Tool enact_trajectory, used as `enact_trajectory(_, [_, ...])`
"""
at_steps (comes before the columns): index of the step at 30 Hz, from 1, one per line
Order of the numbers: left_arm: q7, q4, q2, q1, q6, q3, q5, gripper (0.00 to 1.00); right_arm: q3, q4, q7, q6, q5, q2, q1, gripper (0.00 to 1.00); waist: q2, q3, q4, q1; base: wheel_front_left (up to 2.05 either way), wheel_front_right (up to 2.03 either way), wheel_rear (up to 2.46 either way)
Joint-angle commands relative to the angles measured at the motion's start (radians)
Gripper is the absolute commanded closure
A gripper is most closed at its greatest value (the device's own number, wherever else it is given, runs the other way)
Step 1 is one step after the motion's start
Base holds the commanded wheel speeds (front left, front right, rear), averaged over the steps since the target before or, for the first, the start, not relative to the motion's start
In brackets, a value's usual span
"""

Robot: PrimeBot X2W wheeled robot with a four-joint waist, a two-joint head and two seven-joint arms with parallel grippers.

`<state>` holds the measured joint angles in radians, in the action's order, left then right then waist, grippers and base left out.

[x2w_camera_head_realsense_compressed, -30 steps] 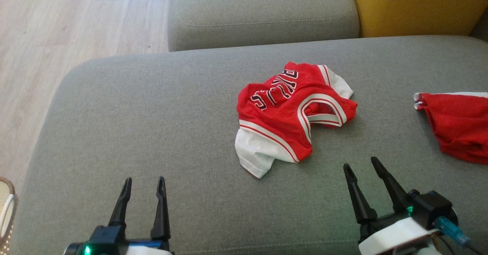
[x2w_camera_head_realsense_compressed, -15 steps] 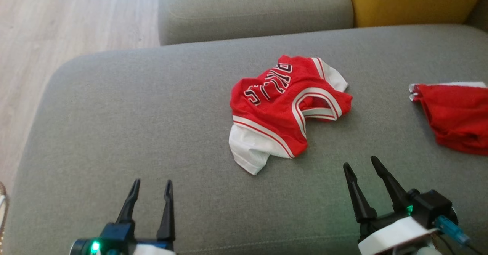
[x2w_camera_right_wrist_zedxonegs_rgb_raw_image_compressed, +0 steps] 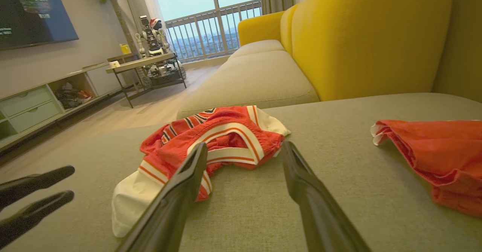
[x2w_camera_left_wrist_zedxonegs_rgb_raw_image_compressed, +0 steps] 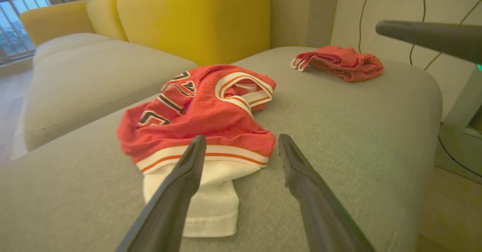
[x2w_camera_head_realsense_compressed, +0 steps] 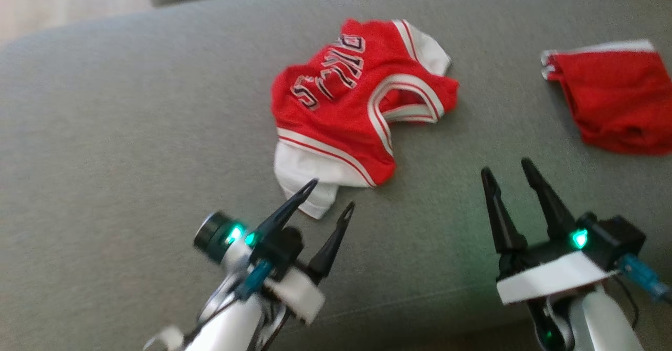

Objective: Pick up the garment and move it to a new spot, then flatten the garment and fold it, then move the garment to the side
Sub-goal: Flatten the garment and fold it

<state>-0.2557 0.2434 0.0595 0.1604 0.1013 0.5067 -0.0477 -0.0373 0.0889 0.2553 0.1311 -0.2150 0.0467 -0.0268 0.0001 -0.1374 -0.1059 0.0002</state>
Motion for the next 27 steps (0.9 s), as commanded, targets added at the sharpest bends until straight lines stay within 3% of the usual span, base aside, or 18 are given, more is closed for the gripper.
enact_trajectory(1, [-0.006,0.001,-0.002,0.078,0.008,-0.007,0.004,0.0,-0.021,-0.043,0.006,0.0,-0.007,0.004,-0.049,0.0,-0.0001,-0.072,-0.063,-0.0002,0.0,0.0,0.0])
enact_trajectory(10, [-0.006,0.23,-0.006,0.253,0.023,0.075,0.036,0.0,-0.013,-0.077,0.006,0.0,-0.042,0.004,-0.108,0.0,-0.0001,-0.179,-0.161,-0.0002,0.0,0.0,0.0])
enact_trajectory(18, [-0.006,0.364,-0.001,0.342,-0.04,0.066,0.013,0.0,-0.01,-0.07,0.006,0.0,-0.088,0.004,-0.123,0.0,-0.0001,-0.212,-0.192,-0.0002,0.0,0.0,0.0])
enact_trajectory(19, [-0.006,0.374,-0.001,0.348,-0.046,0.065,0.014,0.18,-0.011,-0.068,0.006,0.0,-0.089,0.004,-0.124,0.0,-0.0001,-0.212,-0.192,-0.0002,0.0,0.0,0.0])
enact_trajectory(20, [-0.006,0.387,-0.001,0.352,-0.048,0.065,0.016,0.63,-0.013,-0.068,0.006,0.0,-0.088,0.004,-0.125,0.0,-0.0001,-0.212,-0.19,-0.0002,0.0,0.0,0.0])
enact_trajectory(21, [-0.006,0.4,-0.002,0.356,-0.049,0.063,0.023,1.0,-0.016,-0.069,0.006,0.0,-0.087,0.004,-0.126,0.0,-0.0001,-0.211,-0.188,-0.0002,0.0,0.0,0.0])
enact_trajectory(27, [-0.006,0.387,-0.005,0.372,-0.037,0.067,0.07,1.0,-0.019,-0.067,0.006,0.0,-0.062,0.004,-0.13,0.0,-0.0001,-0.178,-0.171,-0.0002,0.0,0.0,0.0])
